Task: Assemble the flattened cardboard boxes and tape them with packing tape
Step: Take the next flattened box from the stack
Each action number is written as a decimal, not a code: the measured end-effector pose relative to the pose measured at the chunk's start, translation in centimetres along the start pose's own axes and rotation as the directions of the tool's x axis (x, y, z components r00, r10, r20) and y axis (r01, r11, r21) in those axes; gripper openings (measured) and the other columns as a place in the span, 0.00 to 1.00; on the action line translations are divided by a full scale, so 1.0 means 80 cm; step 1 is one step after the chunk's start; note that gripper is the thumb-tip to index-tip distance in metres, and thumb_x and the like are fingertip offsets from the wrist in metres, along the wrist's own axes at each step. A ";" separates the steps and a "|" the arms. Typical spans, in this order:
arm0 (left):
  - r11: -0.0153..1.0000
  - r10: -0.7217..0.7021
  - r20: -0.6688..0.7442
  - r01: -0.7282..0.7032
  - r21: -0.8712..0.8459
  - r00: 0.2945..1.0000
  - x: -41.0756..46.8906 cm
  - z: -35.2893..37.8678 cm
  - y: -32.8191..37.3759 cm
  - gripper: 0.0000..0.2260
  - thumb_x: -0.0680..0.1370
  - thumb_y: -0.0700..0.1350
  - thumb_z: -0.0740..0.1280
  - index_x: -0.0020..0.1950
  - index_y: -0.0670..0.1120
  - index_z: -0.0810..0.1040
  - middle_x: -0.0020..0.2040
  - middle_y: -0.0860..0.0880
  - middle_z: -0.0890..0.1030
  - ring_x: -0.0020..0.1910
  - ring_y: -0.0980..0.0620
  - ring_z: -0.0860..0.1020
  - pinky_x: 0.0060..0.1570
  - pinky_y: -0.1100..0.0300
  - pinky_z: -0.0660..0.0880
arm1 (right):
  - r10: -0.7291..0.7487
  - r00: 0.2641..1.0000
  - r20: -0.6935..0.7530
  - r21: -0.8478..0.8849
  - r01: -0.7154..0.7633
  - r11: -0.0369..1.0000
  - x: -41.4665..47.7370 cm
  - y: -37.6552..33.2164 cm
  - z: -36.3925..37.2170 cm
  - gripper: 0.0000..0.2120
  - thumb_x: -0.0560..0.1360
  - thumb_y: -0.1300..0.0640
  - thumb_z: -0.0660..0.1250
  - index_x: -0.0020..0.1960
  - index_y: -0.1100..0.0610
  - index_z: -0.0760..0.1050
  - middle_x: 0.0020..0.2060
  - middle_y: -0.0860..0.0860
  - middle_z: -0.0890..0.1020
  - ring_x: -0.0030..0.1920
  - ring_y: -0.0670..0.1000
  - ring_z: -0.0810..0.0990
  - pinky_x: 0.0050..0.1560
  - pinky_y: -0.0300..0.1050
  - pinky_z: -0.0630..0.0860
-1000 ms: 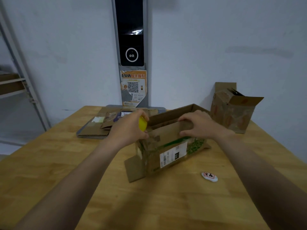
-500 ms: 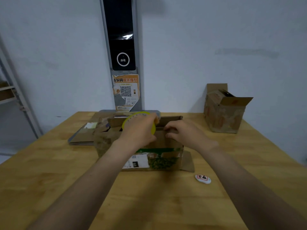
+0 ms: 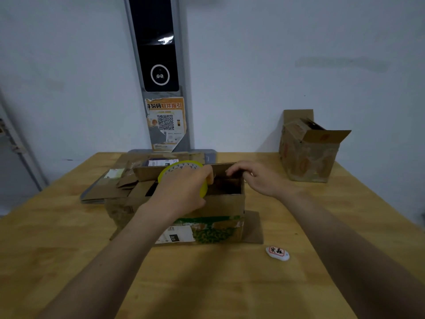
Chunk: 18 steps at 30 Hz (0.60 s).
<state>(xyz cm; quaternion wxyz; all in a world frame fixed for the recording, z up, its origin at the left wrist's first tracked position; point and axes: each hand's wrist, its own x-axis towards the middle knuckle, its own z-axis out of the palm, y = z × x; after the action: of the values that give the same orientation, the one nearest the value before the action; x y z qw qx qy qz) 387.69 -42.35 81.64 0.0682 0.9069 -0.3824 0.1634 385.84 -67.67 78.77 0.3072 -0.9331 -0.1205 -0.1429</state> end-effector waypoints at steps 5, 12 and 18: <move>1.000 -0.005 -0.018 0.006 0.025 1.000 0.002 0.006 -0.008 0.19 0.74 0.52 0.75 0.56 0.62 0.66 0.46 0.56 0.72 0.44 0.53 0.71 0.33 0.58 0.63 | -0.128 0.991 -0.045 -0.001 0.128 0.992 0.007 0.008 0.028 0.21 0.79 0.69 0.66 0.66 0.50 0.79 0.69 0.47 0.78 0.70 0.45 0.72 0.72 0.42 0.67; 0.999 -0.040 -0.113 0.039 -0.011 0.993 0.002 0.020 -0.023 0.22 0.74 0.56 0.76 0.59 0.63 0.66 0.48 0.54 0.78 0.46 0.49 0.78 0.35 0.57 0.69 | 0.030 0.999 -0.030 0.137 -0.025 0.990 -0.009 0.032 0.059 0.14 0.77 0.68 0.70 0.55 0.51 0.84 0.53 0.44 0.84 0.58 0.43 0.80 0.64 0.52 0.77; 0.980 -0.068 -0.046 0.058 -0.192 0.997 -0.004 0.030 -0.038 0.22 0.77 0.55 0.74 0.61 0.65 0.62 0.55 0.55 0.82 0.49 0.51 0.80 0.41 0.53 0.79 | 0.198 0.967 -0.159 0.461 -0.105 0.881 -0.020 0.016 0.056 0.16 0.80 0.39 0.61 0.64 0.41 0.74 0.55 0.40 0.83 0.55 0.40 0.82 0.56 0.42 0.76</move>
<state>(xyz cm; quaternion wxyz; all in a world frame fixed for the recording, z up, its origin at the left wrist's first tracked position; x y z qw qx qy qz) 390.23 -40.62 79.30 0.1695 0.9034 -0.3653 0.1474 385.63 -66.16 74.14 0.5350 -0.8242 -0.0450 -0.1801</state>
